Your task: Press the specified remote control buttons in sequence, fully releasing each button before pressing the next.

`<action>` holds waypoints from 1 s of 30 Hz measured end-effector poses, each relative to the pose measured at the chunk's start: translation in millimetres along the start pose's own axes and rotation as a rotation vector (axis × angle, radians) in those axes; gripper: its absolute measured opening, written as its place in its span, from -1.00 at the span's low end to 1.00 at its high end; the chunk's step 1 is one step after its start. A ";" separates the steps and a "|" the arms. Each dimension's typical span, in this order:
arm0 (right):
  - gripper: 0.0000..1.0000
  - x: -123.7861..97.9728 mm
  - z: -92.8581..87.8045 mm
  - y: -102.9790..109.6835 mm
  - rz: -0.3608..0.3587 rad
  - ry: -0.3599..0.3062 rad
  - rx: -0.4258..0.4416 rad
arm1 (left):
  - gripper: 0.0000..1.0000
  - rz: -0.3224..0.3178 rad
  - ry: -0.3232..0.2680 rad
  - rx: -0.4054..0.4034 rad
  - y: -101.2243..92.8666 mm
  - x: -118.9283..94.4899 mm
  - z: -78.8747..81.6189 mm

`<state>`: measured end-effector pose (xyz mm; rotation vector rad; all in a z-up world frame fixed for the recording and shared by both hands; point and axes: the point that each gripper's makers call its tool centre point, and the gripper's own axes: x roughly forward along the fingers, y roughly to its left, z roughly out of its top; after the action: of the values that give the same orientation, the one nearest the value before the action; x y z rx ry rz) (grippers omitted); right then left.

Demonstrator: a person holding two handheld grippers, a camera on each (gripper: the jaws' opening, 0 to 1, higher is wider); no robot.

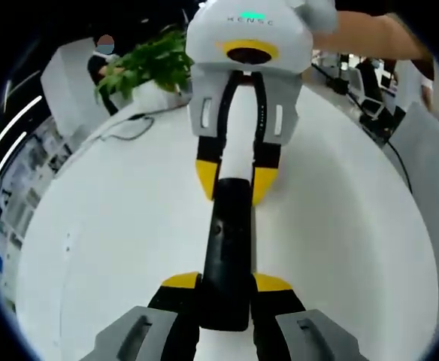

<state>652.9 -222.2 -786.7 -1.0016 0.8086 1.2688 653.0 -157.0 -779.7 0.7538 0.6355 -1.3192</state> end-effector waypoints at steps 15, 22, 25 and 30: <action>-0.57 -0.8 1.3 2.2 0.015 0.007 -0.001 | -0.52 0.000 0.004 -0.015 1.8 0.2 -1.2; -0.53 -0.6 -0.5 -1.4 0.004 0.004 0.009 | -0.52 0.009 0.005 -0.026 2.2 -0.3 0.1; -0.49 -1.1 -0.5 -3.7 -0.015 0.000 0.006 | -0.51 0.021 0.010 -0.014 4.3 -1.0 -0.4; -0.50 -1.4 -2.5 -7.2 -0.030 -0.017 0.036 | -0.48 0.038 0.008 -0.022 5.0 -2.8 -1.4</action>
<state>659.9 -225.2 -785.2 -0.9697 0.7979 1.2312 657.4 -153.8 -777.7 0.7502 0.6383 -1.2725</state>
